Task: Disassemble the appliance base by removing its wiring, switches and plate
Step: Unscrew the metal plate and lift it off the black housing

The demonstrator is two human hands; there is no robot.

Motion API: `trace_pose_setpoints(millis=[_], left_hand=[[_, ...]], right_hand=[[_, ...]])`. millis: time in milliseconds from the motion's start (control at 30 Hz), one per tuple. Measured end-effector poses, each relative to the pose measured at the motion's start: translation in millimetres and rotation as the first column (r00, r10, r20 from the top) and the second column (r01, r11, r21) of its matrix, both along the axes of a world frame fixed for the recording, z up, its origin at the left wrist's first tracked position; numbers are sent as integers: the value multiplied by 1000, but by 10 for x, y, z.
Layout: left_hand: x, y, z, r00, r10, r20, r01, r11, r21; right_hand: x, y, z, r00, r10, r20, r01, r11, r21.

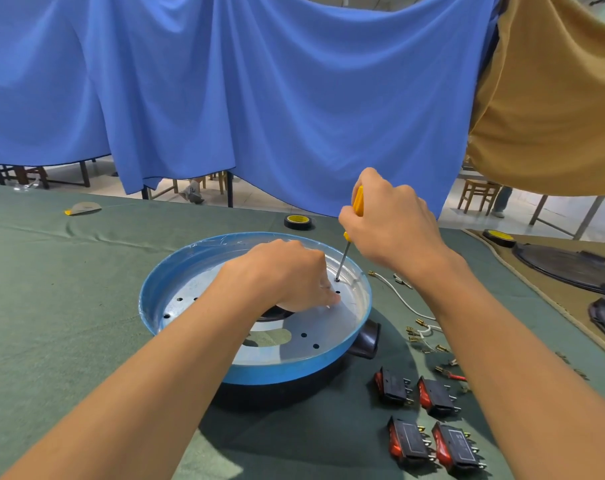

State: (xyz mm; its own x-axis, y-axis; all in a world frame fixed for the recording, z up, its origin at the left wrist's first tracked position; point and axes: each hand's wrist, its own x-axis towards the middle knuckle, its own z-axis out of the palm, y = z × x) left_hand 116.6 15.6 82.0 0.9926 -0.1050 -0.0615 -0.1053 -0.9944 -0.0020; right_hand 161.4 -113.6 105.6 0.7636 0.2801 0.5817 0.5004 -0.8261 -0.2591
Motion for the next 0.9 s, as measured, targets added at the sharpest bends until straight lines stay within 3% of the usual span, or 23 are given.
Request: trace_pose_setpoints(millis=[233, 467, 767, 900], left_hand=[[-12, 3, 6, 1000, 8, 0, -8, 1000, -6], [-20, -4, 15, 1000, 9, -2, -9, 1000, -5], [-22, 2, 13, 1000, 5, -4, -5, 1000, -10], [-14, -1, 11, 1000, -1, 5, 1, 1000, -1]], right_hand=[[-4, 6, -21, 999, -46, -4, 45, 999, -8], [0, 7, 5, 997, -24, -78, 32, 995, 98], [15, -9, -44, 996, -62, 60, 62, 998, -7], [28, -25, -22, 998, -51, 24, 51, 999, -1]])
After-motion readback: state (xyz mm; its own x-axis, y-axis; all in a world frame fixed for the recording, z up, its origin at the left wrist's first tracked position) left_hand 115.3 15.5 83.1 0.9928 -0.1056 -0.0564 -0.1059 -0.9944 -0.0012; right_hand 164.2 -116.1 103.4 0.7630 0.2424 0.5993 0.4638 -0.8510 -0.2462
